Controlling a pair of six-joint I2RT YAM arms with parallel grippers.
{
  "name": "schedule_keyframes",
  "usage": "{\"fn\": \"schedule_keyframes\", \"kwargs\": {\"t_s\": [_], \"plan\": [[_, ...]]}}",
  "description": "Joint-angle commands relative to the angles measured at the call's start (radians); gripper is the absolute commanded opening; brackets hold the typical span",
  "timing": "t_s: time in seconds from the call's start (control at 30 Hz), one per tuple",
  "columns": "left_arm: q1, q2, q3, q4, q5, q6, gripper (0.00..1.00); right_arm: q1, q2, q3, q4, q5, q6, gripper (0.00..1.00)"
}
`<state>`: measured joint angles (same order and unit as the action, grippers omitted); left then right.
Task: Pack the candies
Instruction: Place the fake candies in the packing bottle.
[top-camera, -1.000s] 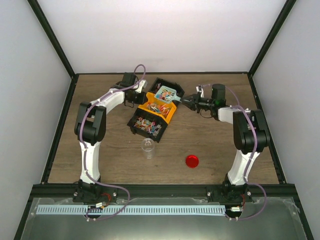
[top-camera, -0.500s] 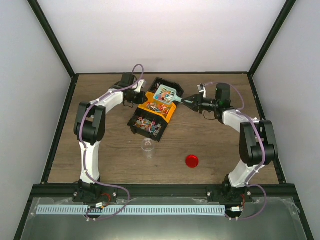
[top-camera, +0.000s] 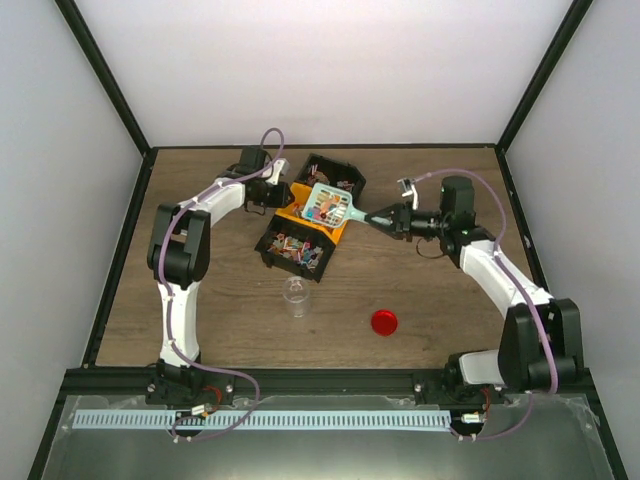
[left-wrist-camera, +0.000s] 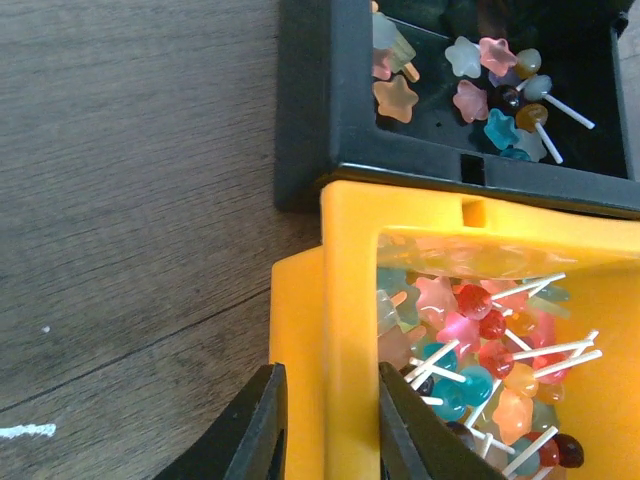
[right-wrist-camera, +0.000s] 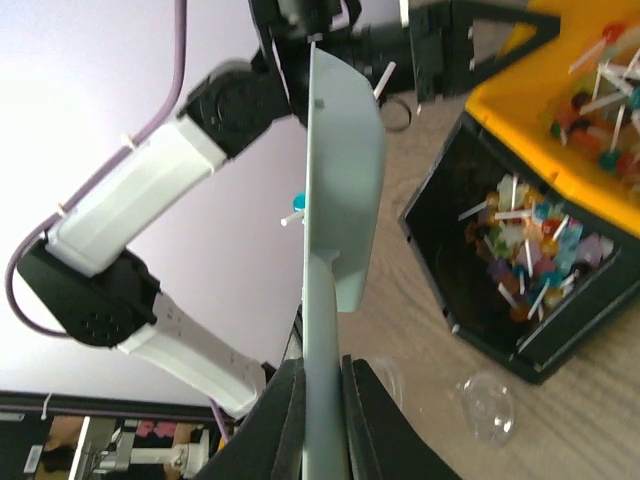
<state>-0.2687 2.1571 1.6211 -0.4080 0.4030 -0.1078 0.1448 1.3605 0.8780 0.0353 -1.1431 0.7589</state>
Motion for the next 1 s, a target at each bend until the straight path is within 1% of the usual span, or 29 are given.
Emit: {"fn": "schedule_keyframes", "kwargs": {"t_s": [0.0,0.1,0.17,0.2,0.27,0.47,0.77,0.97], "plan": [[0.021,0.029,0.011,-0.003,-0.018,-0.012,0.27,0.038,-0.089,-0.059,-0.104,0.003,-0.044,0.01],[0.024,0.02,0.007,-0.005,-0.012,-0.005,0.31,0.065,-0.138,-0.093,-0.122,0.017,-0.034,0.01],[0.023,0.012,0.006,-0.006,-0.013,-0.001,0.36,0.082,-0.162,-0.109,-0.144,0.026,-0.034,0.01],[0.023,0.009,0.006,-0.006,-0.013,-0.001,0.39,0.09,-0.175,-0.115,-0.153,0.029,-0.035,0.01],[0.023,0.003,0.004,-0.007,-0.012,0.001,0.41,0.102,-0.195,-0.118,-0.182,0.037,-0.045,0.01],[0.023,-0.015,-0.003,-0.008,-0.016,0.005,0.43,0.149,-0.222,-0.078,-0.357,0.096,-0.169,0.01],[0.023,-0.026,-0.004,-0.005,-0.017,0.002,0.43,0.173,-0.282,-0.065,-0.453,0.136,-0.237,0.01],[0.023,-0.03,-0.008,-0.006,-0.028,0.002,0.43,0.24,-0.276,-0.002,-0.579,0.243,-0.296,0.01]]}}
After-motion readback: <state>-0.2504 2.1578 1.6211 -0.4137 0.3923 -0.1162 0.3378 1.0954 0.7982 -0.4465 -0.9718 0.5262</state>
